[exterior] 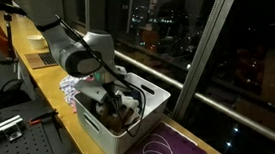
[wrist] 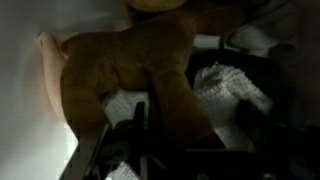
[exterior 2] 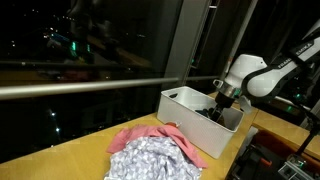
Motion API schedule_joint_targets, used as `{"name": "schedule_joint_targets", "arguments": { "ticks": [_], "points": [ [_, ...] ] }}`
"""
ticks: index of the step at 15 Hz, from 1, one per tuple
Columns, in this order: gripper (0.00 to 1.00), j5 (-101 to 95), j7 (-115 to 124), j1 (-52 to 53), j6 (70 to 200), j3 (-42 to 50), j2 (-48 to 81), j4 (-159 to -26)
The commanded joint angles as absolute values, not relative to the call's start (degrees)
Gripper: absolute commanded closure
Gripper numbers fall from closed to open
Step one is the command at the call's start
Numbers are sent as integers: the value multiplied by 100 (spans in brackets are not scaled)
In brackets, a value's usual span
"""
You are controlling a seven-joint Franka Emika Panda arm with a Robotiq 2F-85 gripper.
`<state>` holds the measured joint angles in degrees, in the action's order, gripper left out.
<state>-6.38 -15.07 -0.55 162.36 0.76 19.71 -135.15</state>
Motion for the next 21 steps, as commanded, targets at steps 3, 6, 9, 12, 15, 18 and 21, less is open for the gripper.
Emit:
{"name": "schedule_joint_targets", "arguments": {
  "ticks": [3, 6, 9, 12, 15, 18, 21],
  "points": [
    [55, -490, -1474, -249, 16436, -120, 1962, -13660],
    [76, -233, -1574, -465, 16405, -282, 1764, -13833],
    [97, -23, -1654, -660, 16331, -348, 1394, -14033],
    [96, 289, -1819, -834, 16229, -407, 943, -14236],
    [95, 564, -1985, -833, 15980, -377, 195, -14349],
    [95, 618, -2005, -592, 15651, -220, -569, -14218],
    [95, 521, -1884, -292, 15220, -111, -1296, -13975]
  ]
}}
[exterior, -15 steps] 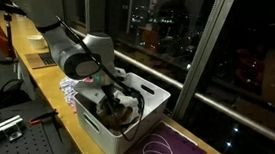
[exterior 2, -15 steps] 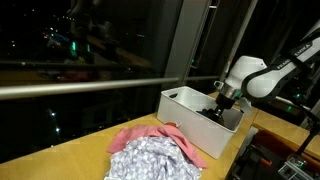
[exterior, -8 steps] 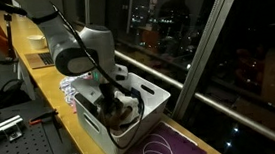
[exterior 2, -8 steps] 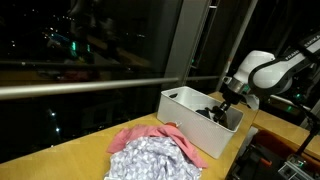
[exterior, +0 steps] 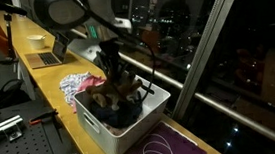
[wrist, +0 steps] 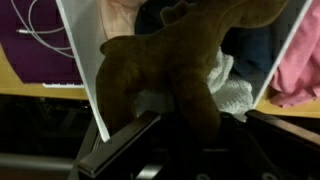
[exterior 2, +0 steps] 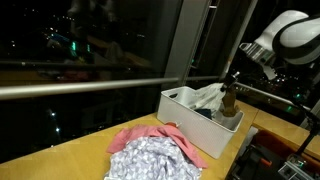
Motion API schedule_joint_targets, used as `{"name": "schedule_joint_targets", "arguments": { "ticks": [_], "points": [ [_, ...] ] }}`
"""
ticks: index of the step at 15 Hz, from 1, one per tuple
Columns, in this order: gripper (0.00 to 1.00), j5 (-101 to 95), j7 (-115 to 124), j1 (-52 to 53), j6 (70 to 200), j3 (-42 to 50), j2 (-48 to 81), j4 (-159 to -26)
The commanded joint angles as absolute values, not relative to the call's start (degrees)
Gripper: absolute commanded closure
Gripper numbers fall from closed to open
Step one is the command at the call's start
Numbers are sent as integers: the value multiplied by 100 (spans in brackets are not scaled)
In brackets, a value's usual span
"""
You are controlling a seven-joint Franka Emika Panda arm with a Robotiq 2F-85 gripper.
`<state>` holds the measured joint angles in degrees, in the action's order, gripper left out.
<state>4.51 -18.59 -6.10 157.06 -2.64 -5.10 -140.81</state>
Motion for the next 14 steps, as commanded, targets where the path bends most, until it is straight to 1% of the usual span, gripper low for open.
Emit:
{"name": "schedule_joint_targets", "arguments": {
  "ticks": [1, 7, 10, 14],
  "points": [
    [95, 525, -1836, -161, 15112, -106, -1499, -13857],
    [95, 301, -1317, 603, 14367, -476, -2321, -13030],
    [95, 275, -1112, 928, 14229, -738, -2349, -12658],
    [95, 337, -923, 1278, 14360, -1025, -2085, -12572]
  ]
}}
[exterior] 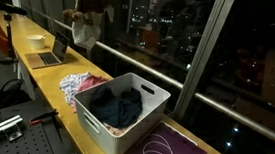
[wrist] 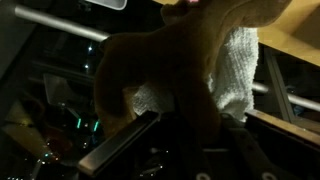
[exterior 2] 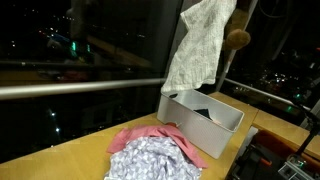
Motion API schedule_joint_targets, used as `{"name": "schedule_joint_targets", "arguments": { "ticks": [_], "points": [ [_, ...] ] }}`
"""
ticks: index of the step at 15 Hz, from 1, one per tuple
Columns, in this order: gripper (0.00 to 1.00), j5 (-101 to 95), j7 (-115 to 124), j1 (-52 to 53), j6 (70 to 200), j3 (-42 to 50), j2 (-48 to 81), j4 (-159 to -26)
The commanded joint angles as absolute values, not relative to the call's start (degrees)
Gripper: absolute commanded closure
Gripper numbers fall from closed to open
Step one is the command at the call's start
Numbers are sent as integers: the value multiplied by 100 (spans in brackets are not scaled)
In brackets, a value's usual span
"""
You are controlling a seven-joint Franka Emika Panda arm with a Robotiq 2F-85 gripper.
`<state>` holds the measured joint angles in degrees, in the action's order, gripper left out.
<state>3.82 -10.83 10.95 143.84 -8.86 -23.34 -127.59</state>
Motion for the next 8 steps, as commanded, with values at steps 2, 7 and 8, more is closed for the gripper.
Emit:
{"name": "schedule_joint_targets", "arguments": {
  "ticks": [2, 7, 8],
  "points": [
    [95, 241, -760, 1392, 14441, -1281, -1801, -12535],
    [55, 101, -603, 1544, 14396, -1640, -1072, -12399],
    [54, 62, -595, 1555, 14354, -1658, -952, -12371]
  ]
}}
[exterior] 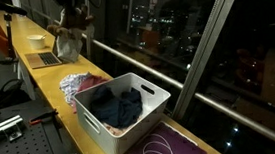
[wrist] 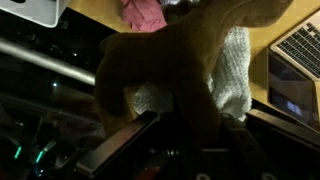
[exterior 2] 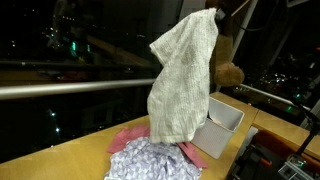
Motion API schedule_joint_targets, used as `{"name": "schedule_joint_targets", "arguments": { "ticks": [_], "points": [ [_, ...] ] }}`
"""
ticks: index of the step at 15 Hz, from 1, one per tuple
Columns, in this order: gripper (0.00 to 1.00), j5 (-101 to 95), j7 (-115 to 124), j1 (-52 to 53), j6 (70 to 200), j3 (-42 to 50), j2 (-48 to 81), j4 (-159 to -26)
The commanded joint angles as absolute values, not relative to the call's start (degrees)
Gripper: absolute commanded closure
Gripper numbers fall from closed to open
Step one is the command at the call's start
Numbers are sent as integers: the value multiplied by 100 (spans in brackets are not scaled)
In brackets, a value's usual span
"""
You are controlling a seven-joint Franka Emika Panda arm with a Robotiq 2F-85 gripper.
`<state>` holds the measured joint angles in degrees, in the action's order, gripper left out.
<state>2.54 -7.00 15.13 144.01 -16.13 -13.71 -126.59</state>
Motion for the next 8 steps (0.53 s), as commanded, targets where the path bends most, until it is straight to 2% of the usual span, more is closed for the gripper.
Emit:
{"name": "schedule_joint_targets", "arguments": {
  "ticks": [1, 7, 8],
  "points": [
    [47, 20, -576, 1560, 14327, -1666, -863, -12352],
    [5, 20, -611, 1504, 14354, -1545, -648, -12458],
    [1, 23, -623, 1479, 14363, -1514, -650, -12504]
  ]
}}
